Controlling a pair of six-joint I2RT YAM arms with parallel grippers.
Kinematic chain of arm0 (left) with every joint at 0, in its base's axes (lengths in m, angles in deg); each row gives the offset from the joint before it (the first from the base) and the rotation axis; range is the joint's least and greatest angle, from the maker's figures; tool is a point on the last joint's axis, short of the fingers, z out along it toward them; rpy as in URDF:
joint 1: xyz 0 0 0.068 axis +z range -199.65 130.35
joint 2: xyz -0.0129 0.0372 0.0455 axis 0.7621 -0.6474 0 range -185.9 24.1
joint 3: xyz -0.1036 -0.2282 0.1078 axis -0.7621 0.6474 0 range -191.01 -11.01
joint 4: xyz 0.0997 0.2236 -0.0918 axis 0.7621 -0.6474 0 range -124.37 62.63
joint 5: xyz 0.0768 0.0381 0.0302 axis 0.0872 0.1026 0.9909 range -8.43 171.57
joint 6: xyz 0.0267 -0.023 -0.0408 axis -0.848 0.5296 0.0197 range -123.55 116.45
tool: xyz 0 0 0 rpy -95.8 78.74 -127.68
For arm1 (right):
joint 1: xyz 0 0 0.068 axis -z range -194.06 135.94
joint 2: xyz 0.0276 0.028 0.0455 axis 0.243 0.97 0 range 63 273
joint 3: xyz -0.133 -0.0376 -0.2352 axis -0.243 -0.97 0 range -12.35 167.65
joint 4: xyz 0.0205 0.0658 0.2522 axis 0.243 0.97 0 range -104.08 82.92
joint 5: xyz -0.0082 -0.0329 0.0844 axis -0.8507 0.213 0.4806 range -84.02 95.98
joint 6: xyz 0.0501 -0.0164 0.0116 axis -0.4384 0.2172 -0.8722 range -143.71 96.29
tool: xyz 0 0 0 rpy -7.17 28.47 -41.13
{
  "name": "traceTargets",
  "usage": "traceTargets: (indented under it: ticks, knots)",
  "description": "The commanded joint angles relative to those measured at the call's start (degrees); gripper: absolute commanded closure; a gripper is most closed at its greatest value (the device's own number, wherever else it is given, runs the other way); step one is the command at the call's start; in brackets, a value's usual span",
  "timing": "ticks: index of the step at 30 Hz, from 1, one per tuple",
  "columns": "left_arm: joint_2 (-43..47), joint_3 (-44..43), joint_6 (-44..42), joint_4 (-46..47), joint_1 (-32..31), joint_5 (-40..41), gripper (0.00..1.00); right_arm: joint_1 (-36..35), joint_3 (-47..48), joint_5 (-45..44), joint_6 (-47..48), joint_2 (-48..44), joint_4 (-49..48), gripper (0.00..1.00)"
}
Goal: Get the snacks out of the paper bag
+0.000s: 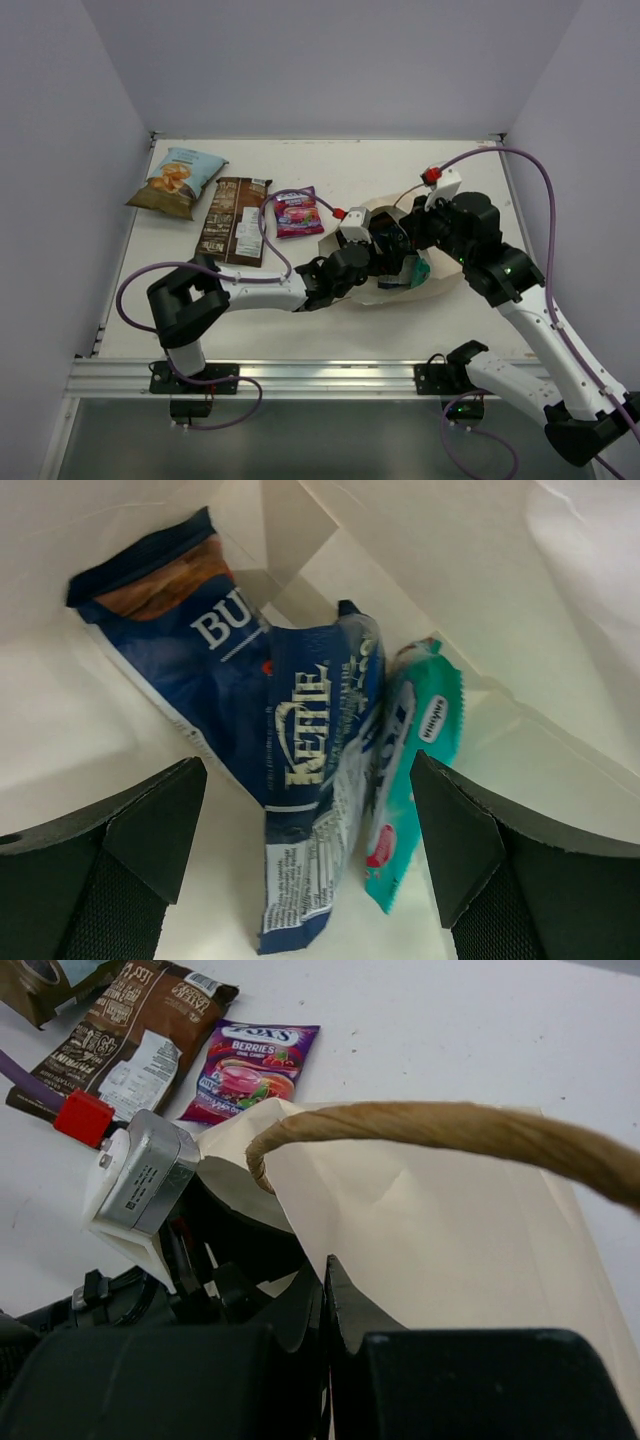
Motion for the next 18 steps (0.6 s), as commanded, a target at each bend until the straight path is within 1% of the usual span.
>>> traceTargets:
  ticks: [1,4,7,10,13,14,16,17,18]
  knots:
    - [-0.39,-1.64,-1.26,1.76,-0.02,4.63,0.09,-0.01,2.44,3.08,-1.64,-0.75,-0.53,1.0]
    - [-1.09,-2.96,-1.26,0.61,-0.02,5.42,0.09,0.08,2.18,4.58,-2.08,-1.27,-0.88,1.0]
    - [-2.23,-4.01,-1.17,0.52,-0.02,4.37,0.13,-0.01,2.09,4.84,-2.52,-1.72,-1.14,1.0]
    - [-3.99,-5.32,-0.73,0.52,-0.02,2.97,0.19,-0.01,2.0,5.19,-2.87,-2.15,-1.41,1.0]
    - [-5.31,-6.47,-0.38,0.35,-0.02,2.35,0.3,-0.01,1.65,5.37,-3.4,-2.33,-2.37,1.0]
    - [-5.49,-6.56,-0.03,0.17,-0.02,2.43,0.41,-0.01,1.56,5.37,-3.49,-2.42,-2.46,1.0]
    - [-5.06,-6.56,0.32,-0.35,-0.02,2.43,0.58,-0.01,0.78,4.76,-3.49,-2.33,-3.07,1.0]
    - [-4.62,-6.3,0.32,-0.71,-0.02,2.69,0.78,-0.01,0.42,4.32,-3.49,-2.33,-3.42,1.0]
    - [-4.0,-6.12,0.32,-1.4,-0.02,2.78,0.85,-0.01,-0.01,3.79,-3.4,-2.33,-3.78,1.0]
